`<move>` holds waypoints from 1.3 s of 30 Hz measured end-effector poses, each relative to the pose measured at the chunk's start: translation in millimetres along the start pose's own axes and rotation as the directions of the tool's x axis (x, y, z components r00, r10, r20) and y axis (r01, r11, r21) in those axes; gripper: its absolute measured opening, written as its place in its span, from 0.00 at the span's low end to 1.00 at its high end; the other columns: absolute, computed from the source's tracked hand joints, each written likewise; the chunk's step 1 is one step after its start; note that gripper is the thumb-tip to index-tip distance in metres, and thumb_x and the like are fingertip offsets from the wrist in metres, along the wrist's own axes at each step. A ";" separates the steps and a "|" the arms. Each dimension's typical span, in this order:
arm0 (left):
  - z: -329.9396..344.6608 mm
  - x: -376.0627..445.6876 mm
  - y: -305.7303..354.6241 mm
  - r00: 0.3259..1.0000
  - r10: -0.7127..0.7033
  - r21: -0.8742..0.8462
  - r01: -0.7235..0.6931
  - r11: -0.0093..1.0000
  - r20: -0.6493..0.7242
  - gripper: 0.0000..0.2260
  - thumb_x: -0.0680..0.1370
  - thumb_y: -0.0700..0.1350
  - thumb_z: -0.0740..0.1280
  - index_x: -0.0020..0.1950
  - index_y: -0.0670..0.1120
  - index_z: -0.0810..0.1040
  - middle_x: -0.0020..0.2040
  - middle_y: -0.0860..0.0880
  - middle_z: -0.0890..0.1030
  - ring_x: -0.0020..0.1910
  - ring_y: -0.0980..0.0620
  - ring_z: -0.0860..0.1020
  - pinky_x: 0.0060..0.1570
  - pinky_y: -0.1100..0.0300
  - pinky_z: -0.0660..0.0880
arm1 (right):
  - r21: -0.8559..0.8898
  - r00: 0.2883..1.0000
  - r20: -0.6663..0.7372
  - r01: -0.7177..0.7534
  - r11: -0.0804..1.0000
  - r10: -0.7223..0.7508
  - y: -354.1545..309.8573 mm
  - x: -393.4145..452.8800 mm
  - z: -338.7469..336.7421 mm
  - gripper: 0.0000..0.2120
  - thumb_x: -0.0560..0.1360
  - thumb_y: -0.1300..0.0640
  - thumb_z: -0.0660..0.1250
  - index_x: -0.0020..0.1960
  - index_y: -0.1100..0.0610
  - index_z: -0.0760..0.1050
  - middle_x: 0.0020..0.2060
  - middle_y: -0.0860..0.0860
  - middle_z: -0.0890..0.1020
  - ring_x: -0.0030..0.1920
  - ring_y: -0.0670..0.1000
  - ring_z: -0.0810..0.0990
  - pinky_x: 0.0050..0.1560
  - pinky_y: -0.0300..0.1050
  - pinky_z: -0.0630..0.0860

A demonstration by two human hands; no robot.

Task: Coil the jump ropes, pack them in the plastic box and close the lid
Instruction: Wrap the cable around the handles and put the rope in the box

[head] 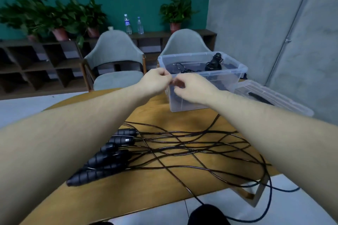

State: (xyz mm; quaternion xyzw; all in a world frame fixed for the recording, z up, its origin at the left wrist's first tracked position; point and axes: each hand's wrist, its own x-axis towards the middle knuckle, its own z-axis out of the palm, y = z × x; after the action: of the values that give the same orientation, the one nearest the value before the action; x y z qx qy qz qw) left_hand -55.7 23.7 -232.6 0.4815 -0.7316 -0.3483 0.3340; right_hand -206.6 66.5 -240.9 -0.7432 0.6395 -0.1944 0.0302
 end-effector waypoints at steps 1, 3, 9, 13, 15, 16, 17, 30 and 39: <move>-5.6 -11.5 -5.1 1.000 -0.011 0.013 0.011 1.000 0.016 0.06 0.80 0.45 0.63 0.47 0.47 0.78 0.44 0.50 0.80 0.43 0.51 0.77 0.41 0.58 0.74 | 0.026 0.999 0.043 0.015 1.000 -0.016 -8.4 -7.6 3.5 0.14 0.77 0.52 0.63 0.62 0.51 0.78 0.56 0.50 0.82 0.57 0.53 0.79 0.57 0.49 0.76; -17.0 -33.9 -18.9 0.998 -0.045 0.005 0.045 0.999 0.045 0.06 0.82 0.46 0.61 0.51 0.46 0.77 0.48 0.49 0.81 0.45 0.50 0.79 0.43 0.56 0.77 | 0.044 0.990 0.122 0.060 0.997 -0.065 -22.1 -21.9 12.4 0.16 0.78 0.52 0.64 0.65 0.48 0.76 0.56 0.47 0.82 0.55 0.50 0.79 0.57 0.45 0.76; -52.3 -81.3 -68.4 0.984 -0.108 0.114 0.092 0.989 0.140 0.05 0.83 0.43 0.62 0.57 0.47 0.76 0.53 0.49 0.82 0.47 0.51 0.81 0.44 0.58 0.77 | 0.091 0.935 0.320 0.134 0.987 -0.156 -51.8 -37.4 43.2 0.15 0.79 0.51 0.65 0.65 0.46 0.76 0.50 0.44 0.81 0.51 0.47 0.78 0.53 0.41 0.75; -79.5 -101.0 -103.0 0.979 -0.096 0.304 0.038 0.952 0.179 0.05 0.80 0.39 0.65 0.54 0.47 0.76 0.53 0.50 0.80 0.46 0.49 0.78 0.44 0.60 0.74 | 0.146 0.919 0.354 0.128 0.981 -0.173 -70.9 -34.4 59.7 0.12 0.78 0.53 0.66 0.61 0.47 0.78 0.48 0.43 0.81 0.50 0.46 0.79 0.53 0.42 0.76; -94.3 -107.7 -121.2 0.966 -0.149 0.364 0.064 0.929 0.211 0.06 0.80 0.40 0.65 0.55 0.48 0.76 0.53 0.52 0.80 0.50 0.47 0.78 0.52 0.55 0.75 | 0.175 0.908 0.373 0.133 0.976 -0.191 -80.9 -31.3 68.9 0.12 0.78 0.54 0.66 0.61 0.47 0.77 0.50 0.44 0.81 0.52 0.46 0.79 0.54 0.42 0.76; -100.7 -110.7 -130.8 0.958 -0.180 0.385 0.083 0.919 0.225 0.06 0.80 0.41 0.65 0.55 0.50 0.75 0.52 0.53 0.79 0.50 0.48 0.78 0.53 0.53 0.75 | 0.189 0.902 0.383 0.138 0.972 -0.202 -84.9 -30.5 72.9 0.12 0.79 0.54 0.66 0.61 0.47 0.77 0.51 0.44 0.81 0.52 0.46 0.79 0.54 0.42 0.75; -107.1 -113.1 -140.6 0.951 -0.204 0.412 0.094 0.906 0.231 0.07 0.80 0.42 0.65 0.54 0.53 0.74 0.51 0.53 0.79 0.48 0.49 0.78 0.52 0.53 0.75 | 0.204 0.896 0.391 0.138 0.969 -0.210 -88.7 -29.3 78.0 0.12 0.79 0.54 0.66 0.61 0.47 0.77 0.52 0.44 0.81 0.53 0.46 0.78 0.53 0.41 0.75; -151.2 -145.1 -194.7 0.935 -0.261 0.396 0.151 0.906 0.241 0.05 0.79 0.47 0.63 0.49 0.53 0.67 0.38 0.50 0.74 0.31 0.55 0.68 0.37 0.56 0.70 | 0.232 0.877 0.370 0.233 0.944 -0.307 -131.9 -32.2 144.9 0.25 0.68 0.31 0.71 0.58 0.43 0.73 0.54 0.39 0.75 0.53 0.43 0.72 0.51 0.41 0.72; -142.2 -163.8 -202.3 0.933 -0.126 0.451 -0.042 0.891 0.336 0.47 0.67 0.53 0.80 0.74 0.58 0.51 0.57 0.58 0.72 0.47 0.66 0.76 0.43 0.74 0.70 | 0.001 0.869 0.152 0.476 0.879 -0.471 -151.3 -46.5 162.2 0.09 0.74 0.43 0.65 0.39 0.46 0.71 0.38 0.42 0.73 0.43 0.45 0.69 0.50 0.49 0.73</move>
State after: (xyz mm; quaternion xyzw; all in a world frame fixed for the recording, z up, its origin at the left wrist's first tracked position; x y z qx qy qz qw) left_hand 208.3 91.1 -349.9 0.4906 -0.8297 -0.2578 0.0671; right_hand -16.4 105.5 -357.7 -0.8899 0.4374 -0.1288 0.0153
